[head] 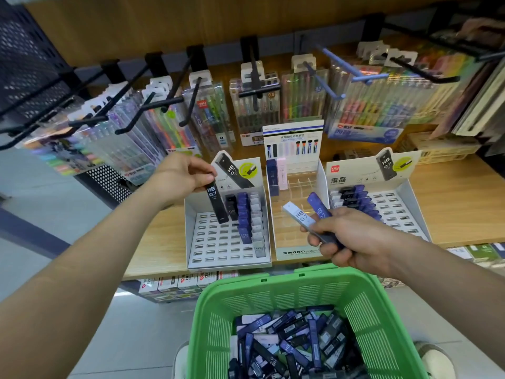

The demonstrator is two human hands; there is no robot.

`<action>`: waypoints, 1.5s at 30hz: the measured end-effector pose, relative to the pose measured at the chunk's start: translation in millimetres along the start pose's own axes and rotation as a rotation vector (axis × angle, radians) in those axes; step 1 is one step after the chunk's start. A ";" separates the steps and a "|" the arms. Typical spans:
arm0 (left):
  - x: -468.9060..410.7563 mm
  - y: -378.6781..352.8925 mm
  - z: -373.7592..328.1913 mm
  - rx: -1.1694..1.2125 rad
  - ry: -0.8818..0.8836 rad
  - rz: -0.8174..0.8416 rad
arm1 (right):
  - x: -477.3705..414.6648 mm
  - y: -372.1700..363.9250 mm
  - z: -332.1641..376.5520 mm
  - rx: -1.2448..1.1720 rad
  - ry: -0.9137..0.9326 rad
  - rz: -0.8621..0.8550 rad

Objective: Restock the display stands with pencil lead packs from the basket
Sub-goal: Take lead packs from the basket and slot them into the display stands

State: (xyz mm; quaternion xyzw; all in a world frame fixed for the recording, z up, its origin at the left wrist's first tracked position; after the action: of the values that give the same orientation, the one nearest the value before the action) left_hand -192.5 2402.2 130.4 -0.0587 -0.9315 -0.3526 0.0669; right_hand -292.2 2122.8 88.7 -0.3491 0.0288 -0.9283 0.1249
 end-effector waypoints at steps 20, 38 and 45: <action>-2.1 -43.1 57.1 -0.332 -0.176 -0.083 | -5.9 -9.2 -3.0 0.013 0.046 0.020; 0.4 -61.2 51.6 -0.290 -0.216 -0.136 | -5.2 -7.1 -4.9 0.021 0.052 0.042; -2.0 -64.8 54.5 -0.253 -0.221 -0.177 | -5.0 -7.2 -5.3 0.015 0.055 0.047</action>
State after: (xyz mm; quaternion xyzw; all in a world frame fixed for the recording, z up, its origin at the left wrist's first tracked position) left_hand -205.2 2390.0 47.6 -0.0230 -0.8829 -0.4629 -0.0750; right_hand -293.5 2130.9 82.5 -0.3216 0.0337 -0.9346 0.1485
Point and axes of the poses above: each hand's wrist, its own x-axis away from the middle knuckle, its own y-axis out of the back of the hand, z = x × y, the point moved 1 cm from there along -x, towards the middle knuckle, and after that the axes turned 3 degrees about z, right-handed, at the moved point
